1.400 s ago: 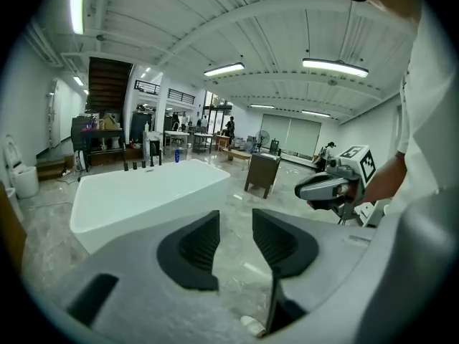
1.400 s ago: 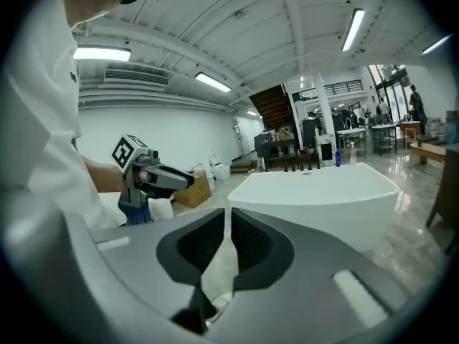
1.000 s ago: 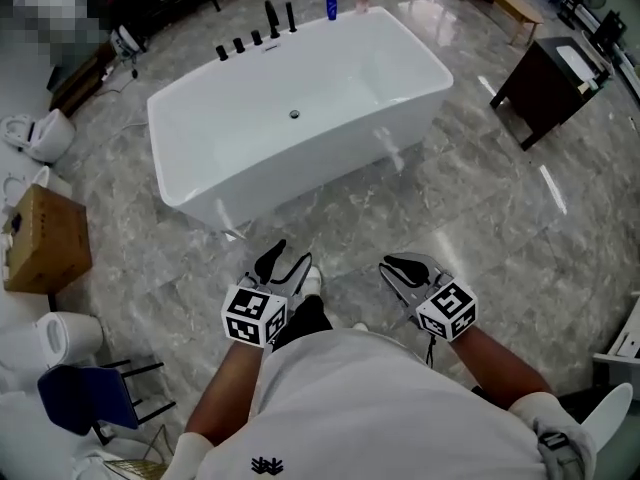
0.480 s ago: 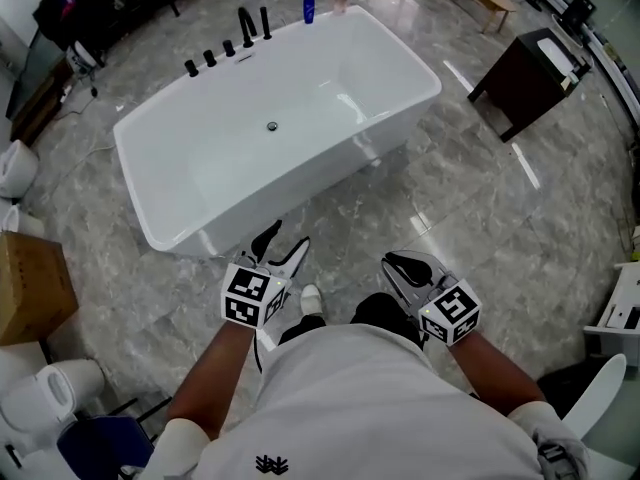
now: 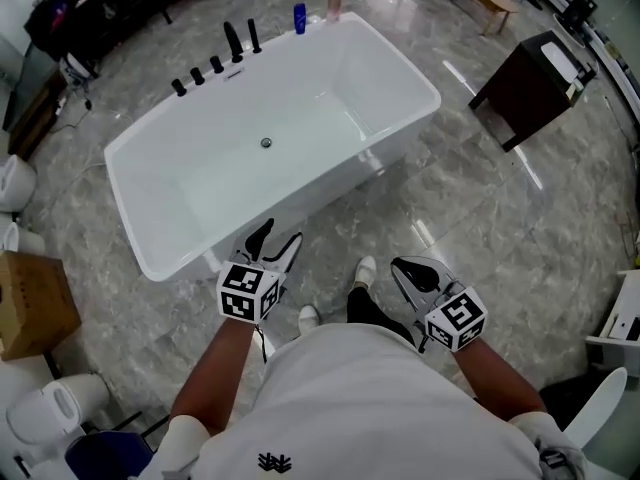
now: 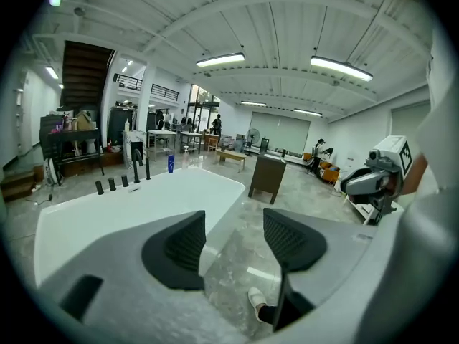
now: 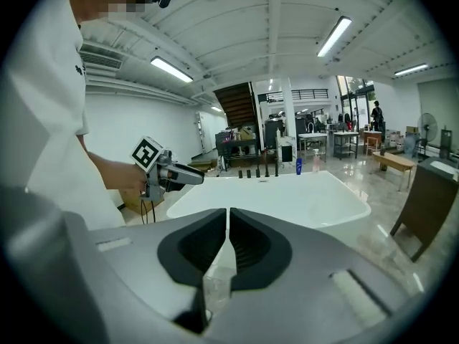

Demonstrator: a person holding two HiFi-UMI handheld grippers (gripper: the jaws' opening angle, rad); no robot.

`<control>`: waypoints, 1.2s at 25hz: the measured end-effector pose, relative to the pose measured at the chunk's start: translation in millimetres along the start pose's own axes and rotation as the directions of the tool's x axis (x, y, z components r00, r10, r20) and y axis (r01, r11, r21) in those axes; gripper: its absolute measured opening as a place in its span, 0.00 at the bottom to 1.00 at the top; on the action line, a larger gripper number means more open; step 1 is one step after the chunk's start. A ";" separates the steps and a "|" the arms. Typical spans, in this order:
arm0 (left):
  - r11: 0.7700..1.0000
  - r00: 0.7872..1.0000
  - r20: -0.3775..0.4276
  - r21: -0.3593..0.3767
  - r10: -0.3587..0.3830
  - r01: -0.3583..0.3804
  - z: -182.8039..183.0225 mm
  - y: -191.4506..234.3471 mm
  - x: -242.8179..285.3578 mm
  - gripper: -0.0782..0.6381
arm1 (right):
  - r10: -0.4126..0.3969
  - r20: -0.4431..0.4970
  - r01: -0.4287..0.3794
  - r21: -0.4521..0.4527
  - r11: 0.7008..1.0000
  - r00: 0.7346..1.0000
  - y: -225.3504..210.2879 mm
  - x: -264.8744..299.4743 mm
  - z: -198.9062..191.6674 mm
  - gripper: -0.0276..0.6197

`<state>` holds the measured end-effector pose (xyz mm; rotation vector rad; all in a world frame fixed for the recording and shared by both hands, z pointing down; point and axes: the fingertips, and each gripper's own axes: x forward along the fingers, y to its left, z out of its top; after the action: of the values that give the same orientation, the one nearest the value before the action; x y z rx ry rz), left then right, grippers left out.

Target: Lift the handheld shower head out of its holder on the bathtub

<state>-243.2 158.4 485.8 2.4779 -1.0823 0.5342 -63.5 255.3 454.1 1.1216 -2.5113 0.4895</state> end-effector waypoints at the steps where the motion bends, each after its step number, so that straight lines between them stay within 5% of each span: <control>1: 1.000 1.000 0.000 -0.004 0.012 -0.012 9.3 0.6 10.7 0.46 | 0.001 0.000 -0.001 -0.007 1.000 1.000 -15.4 0.5 3.6 0.08; 8: 0.995 0.995 0.012 0.003 0.096 -0.096 76.9 13.8 98.8 0.47 | 0.045 0.018 -0.045 -0.017 0.999 0.999 -121.8 10.7 26.1 0.06; 20: 0.980 0.980 -0.020 0.002 0.198 -0.198 142.2 54.2 234.8 0.47 | 0.043 -0.010 -0.042 0.054 0.998 0.999 -250.3 6.5 15.5 0.06; 30: 0.955 0.955 -0.003 -0.016 0.295 -0.295 192.4 193.0 351.6 0.48 | -0.065 -0.038 0.068 0.103 0.992 0.997 -334.8 68.1 48.2 0.06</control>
<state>-130.7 -269.9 528.3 2.3133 -1.4631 0.6080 140.0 -19.8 498.3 1.2199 -2.4352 0.6220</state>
